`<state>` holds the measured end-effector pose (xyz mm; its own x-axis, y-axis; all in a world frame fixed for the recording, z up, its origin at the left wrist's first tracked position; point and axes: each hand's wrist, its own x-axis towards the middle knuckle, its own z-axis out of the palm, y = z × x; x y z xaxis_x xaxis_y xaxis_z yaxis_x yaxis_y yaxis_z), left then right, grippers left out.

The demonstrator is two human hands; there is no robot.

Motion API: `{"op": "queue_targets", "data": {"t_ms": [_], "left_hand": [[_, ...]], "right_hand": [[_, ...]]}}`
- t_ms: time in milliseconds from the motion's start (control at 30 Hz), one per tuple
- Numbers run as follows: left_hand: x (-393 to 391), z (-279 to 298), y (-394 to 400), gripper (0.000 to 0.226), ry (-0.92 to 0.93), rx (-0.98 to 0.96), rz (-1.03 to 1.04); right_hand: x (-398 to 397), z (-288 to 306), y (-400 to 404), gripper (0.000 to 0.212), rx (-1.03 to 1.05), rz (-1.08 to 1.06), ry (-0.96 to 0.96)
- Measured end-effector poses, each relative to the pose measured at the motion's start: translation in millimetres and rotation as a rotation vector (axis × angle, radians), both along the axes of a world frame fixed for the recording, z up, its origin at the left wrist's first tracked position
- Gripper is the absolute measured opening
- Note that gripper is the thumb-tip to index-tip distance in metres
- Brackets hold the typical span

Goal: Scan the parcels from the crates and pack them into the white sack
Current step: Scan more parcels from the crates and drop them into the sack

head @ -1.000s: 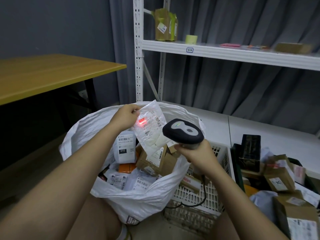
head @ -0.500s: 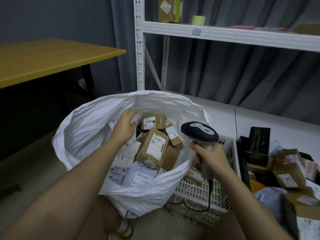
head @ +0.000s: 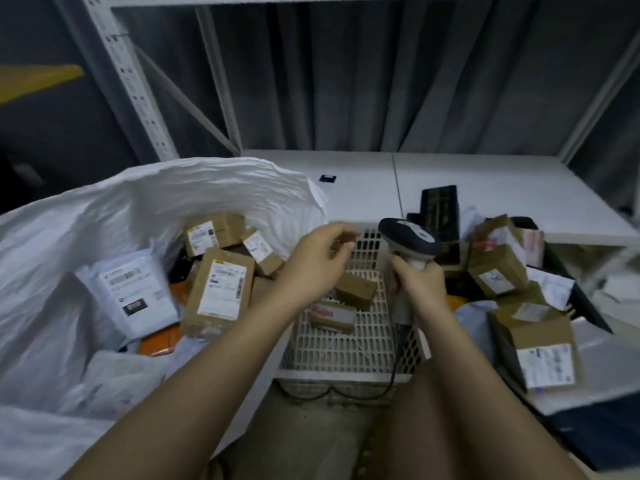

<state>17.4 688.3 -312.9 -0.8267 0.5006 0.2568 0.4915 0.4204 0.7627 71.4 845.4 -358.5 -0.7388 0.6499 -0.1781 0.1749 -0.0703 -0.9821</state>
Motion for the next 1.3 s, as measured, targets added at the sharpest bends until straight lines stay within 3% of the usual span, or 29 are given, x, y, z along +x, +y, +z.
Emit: {"op": "queue_targets", "data": {"t_ms": [233,600,733,800,867,967,1033,1100,1200,1300], "left_hand": [[-45,-88,103,0.026,-0.252,-0.124,0.056],[-164,-265,142,0.028,-0.456,-0.403,0.141],[-203,-323,146,0.027,-0.379,-0.48,0.115],[-223,-357,147,0.026,-0.364,-0.494,0.054],[-242,-392,149,0.048,-0.36,-0.547,-0.013],[-266,-432,156,0.098,-0.186,-0.827,-0.256],[-270,-438,160,0.105,-0.09,-0.982,-0.333],[-272,-439,163,0.098,0.043,-1.044,-0.318],[-266,-424,161,0.076,0.194,-0.965,-0.193],[-256,-393,153,0.073,0.082,-0.675,-0.008]], "right_hand": [[-25,-54,73,0.023,0.084,0.072,-0.121],[-116,-184,109,0.014,0.04,0.097,-0.193],[-155,-214,102,0.024,0.012,0.059,-0.191],[-172,-224,100,0.03,0.1,0.052,-0.185],[-184,-234,101,0.033,0.158,0.055,-0.199],[-193,-256,105,0.033,0.092,0.061,-0.261],[-196,-266,106,0.031,0.0,0.08,-0.3],[-200,-270,107,0.03,-0.074,0.074,-0.297],[-204,-265,109,0.024,-0.113,0.086,-0.281],[-199,-250,111,0.019,-0.17,0.091,-0.255]]}}
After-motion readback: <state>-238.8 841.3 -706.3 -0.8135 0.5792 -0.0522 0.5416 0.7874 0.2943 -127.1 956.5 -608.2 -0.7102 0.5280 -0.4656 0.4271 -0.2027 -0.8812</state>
